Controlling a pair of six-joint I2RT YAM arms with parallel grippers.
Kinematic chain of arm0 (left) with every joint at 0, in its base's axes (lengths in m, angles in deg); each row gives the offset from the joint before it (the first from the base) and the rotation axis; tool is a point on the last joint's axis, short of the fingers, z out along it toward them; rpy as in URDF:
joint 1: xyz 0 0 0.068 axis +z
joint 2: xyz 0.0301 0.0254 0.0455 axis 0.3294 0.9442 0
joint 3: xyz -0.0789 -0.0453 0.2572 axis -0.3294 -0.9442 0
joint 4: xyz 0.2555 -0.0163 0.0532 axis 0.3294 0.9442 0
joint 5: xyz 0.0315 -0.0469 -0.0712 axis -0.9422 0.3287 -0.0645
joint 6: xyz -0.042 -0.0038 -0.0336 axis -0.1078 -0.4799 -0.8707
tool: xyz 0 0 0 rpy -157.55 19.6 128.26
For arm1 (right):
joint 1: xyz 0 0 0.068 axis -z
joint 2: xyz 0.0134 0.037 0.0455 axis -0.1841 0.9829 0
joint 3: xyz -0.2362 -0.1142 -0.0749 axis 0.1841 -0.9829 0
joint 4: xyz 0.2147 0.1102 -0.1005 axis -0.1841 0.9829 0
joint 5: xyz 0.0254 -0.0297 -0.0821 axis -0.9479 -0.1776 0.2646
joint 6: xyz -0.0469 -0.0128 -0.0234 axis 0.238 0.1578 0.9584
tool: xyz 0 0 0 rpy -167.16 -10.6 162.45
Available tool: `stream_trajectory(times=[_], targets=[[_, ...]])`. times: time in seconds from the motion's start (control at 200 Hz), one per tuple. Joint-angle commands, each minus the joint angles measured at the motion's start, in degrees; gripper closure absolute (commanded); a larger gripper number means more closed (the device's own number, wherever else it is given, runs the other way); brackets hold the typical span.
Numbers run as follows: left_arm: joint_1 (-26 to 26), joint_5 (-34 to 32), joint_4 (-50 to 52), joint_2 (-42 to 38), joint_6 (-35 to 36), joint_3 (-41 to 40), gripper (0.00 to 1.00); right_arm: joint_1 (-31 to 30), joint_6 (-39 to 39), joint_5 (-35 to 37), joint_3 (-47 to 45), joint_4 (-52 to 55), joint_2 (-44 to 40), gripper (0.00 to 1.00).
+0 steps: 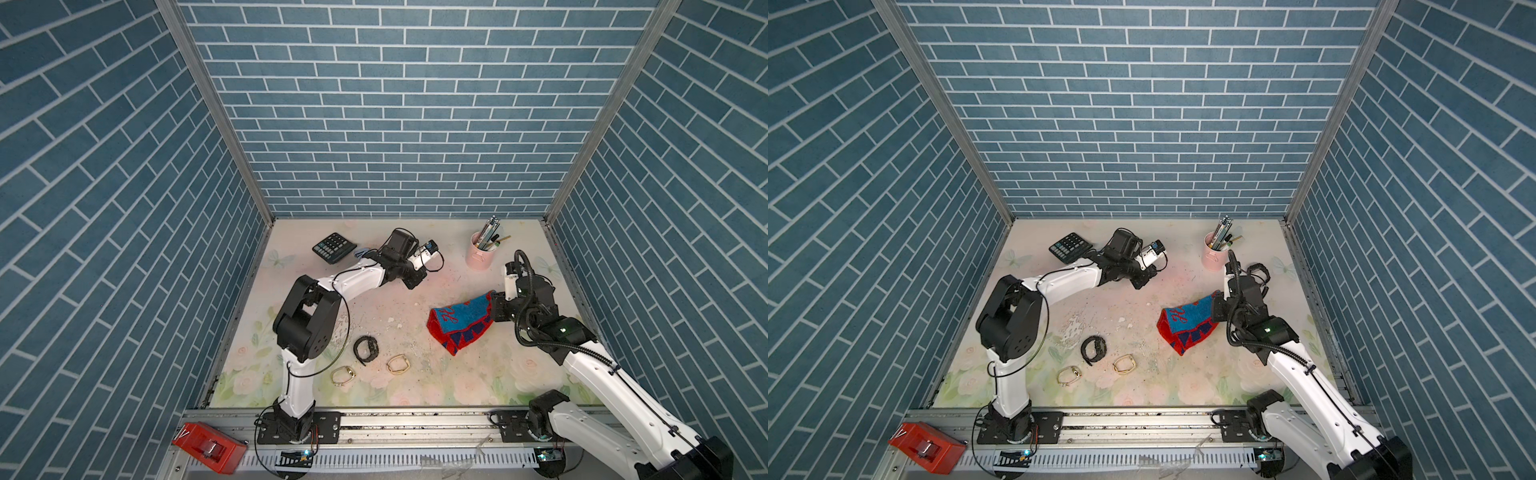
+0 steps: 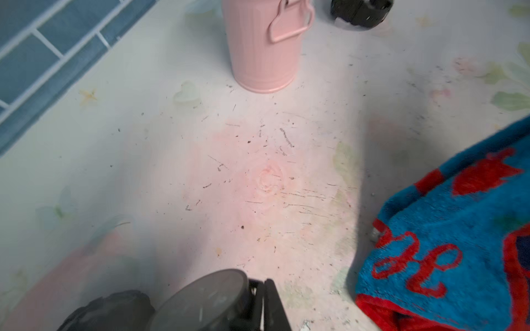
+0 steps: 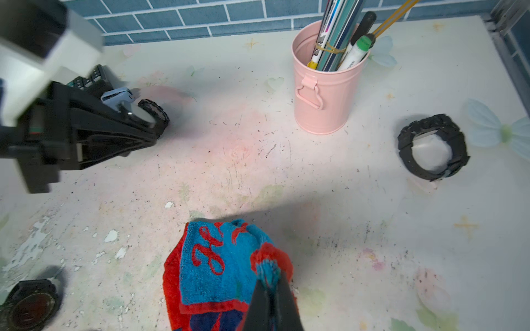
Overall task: Wipe the watch dial
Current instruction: Place the watch at the center of the board.
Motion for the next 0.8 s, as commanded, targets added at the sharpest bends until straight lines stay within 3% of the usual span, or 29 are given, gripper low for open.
stream_trajectory(times=[0.0,0.405,0.645,0.795], targets=[[0.67,-0.71,7.73,4.54,-1.76,5.33,0.97,0.23,-3.12,-2.89,-1.11,-2.32,0.78,1.00],[1.04,-2.20,17.82,15.41,-6.46,19.50,0.91,0.23,-3.13,-4.37,-0.59,-1.33,0.25,1.00],[1.29,-2.02,19.95,15.81,-8.90,21.74,0.84,0.27,-2.10,-3.94,0.61,-0.30,0.02,1.00],[1.59,-5.73,23.38,16.80,-11.57,24.98,0.80,0.24,-1.61,-3.46,1.22,0.41,0.46,1.00]])
